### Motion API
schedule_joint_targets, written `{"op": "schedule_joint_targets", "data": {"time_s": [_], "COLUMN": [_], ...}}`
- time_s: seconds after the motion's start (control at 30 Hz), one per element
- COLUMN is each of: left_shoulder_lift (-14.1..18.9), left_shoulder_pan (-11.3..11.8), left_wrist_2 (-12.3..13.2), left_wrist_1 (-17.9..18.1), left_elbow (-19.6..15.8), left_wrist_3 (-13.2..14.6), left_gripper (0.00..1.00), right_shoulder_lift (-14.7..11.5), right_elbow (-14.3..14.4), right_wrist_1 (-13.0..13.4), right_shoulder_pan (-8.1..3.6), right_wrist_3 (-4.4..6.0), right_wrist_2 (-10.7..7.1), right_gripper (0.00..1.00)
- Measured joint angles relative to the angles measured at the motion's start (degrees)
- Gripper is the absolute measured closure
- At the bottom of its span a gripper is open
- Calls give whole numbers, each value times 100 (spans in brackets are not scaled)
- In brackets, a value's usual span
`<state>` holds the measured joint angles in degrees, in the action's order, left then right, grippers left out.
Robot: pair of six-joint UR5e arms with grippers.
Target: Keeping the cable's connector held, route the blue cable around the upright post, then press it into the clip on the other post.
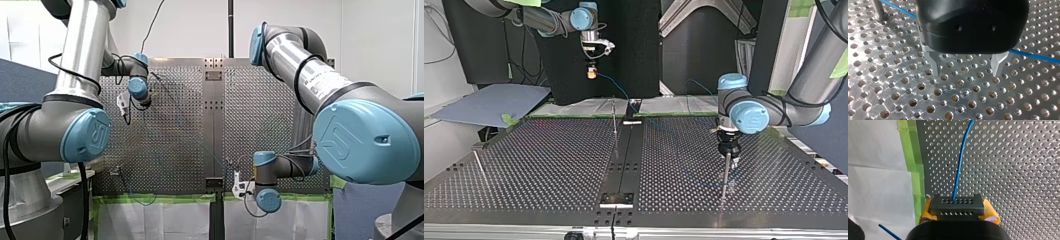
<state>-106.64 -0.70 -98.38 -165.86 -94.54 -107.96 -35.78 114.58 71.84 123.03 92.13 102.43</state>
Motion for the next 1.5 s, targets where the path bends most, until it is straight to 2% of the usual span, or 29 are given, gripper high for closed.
{"op": "schedule_joint_targets", "data": {"time_s": [0.2,0.43,0.6,0.7,0.93,1.13,1.27,1.5], "left_shoulder_lift": [0,2,1,1,1,0,1,4], "left_shoulder_pan": [0,-1,-13,-24,-59,-78,-70,5], "left_wrist_2": [-5,-20,-73,-125,-173,-210,-196,-127], "left_wrist_1": [1,6,5,2,-12,-93,-73,-57], "left_elbow": [0,-1,-1,-1,-1,-1,-1,-1], "left_wrist_3": [-11,-14,-11,-2,-12,-187,-395,-673], "left_gripper": [0,0,0,0,0,0,0,0], "right_shoulder_lift": [0,1,3,4,0,2,2,3], "right_elbow": [-216,-445,-508,-526,-675,-715,-719,-721], "right_wrist_1": [-161,-314,-255,-223,0,116,108,85], "right_shoulder_pan": [-36,-90,-127,-142,-272,-354,-368,-371], "right_wrist_3": [-52,-57,-55,-49,18,84,61,4], "right_wrist_2": [-237,-494,-714,-781,-1055,-1196,-1266,-1289], "right_gripper": [100,100,100,100,100,100,100,100]}}
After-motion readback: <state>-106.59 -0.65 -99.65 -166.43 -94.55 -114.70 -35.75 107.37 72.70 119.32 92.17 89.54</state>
